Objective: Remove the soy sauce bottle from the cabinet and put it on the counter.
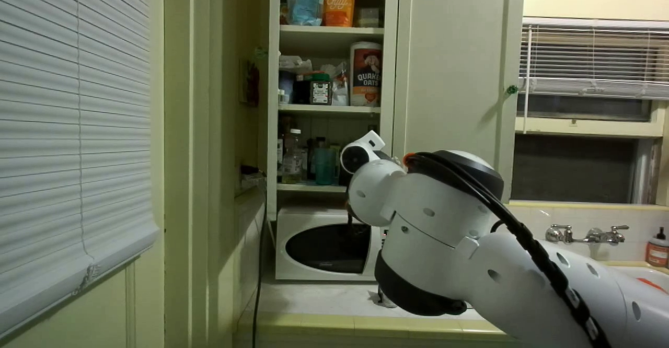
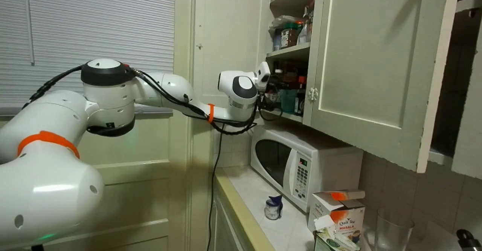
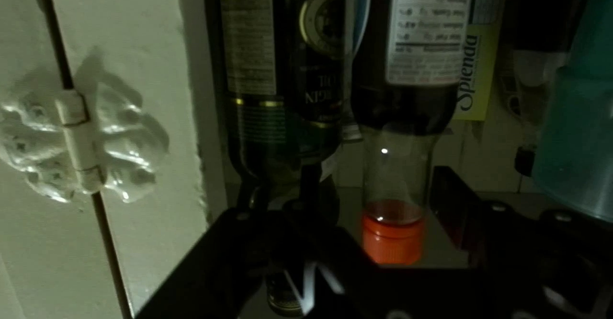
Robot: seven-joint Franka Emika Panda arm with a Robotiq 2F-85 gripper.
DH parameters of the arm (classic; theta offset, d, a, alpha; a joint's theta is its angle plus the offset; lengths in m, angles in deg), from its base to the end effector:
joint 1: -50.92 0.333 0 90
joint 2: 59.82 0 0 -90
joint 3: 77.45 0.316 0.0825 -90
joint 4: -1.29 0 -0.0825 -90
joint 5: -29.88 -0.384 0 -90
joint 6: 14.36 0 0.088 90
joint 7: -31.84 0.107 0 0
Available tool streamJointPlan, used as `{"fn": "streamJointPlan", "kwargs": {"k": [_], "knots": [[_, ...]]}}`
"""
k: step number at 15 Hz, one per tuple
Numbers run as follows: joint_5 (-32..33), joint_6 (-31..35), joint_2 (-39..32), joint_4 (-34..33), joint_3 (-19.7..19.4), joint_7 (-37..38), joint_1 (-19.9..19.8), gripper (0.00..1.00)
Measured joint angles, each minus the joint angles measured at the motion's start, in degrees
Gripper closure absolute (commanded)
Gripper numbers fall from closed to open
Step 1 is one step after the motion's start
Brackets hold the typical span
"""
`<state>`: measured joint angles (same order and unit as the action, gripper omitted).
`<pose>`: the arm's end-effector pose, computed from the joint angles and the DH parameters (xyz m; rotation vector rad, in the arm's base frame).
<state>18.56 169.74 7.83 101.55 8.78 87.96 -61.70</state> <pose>0.6777 0.0977 0.5394 1.8914 -0.5099 1.9535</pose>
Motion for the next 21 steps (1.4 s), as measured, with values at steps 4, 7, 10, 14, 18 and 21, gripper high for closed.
{"fn": "streamJointPlan", "kwargs": {"k": [4, 7, 10, 14, 18, 21], "knots": [[-0.98, 1.37, 0.48, -1.23, 0.71, -0.03, -1.07, 0.38], [-1.25, 1.50, 0.78, -2.16, 0.97, -0.11, -1.76, 0.45], [-1.44, 1.51, 1.09, -3.02, 1.01, -0.26, -2.49, 0.46], [-1.71, 1.52, 1.61, -3.94, 1.01, -0.39, -3.40, 0.48], [-2.04, 1.52, 2.10, -4.52, 1.01, -0.46, -4.11, 0.88], [-2.14, 1.53, 2.18, -4.55, 1.01, -0.88, -4.22, 0.88]]}}
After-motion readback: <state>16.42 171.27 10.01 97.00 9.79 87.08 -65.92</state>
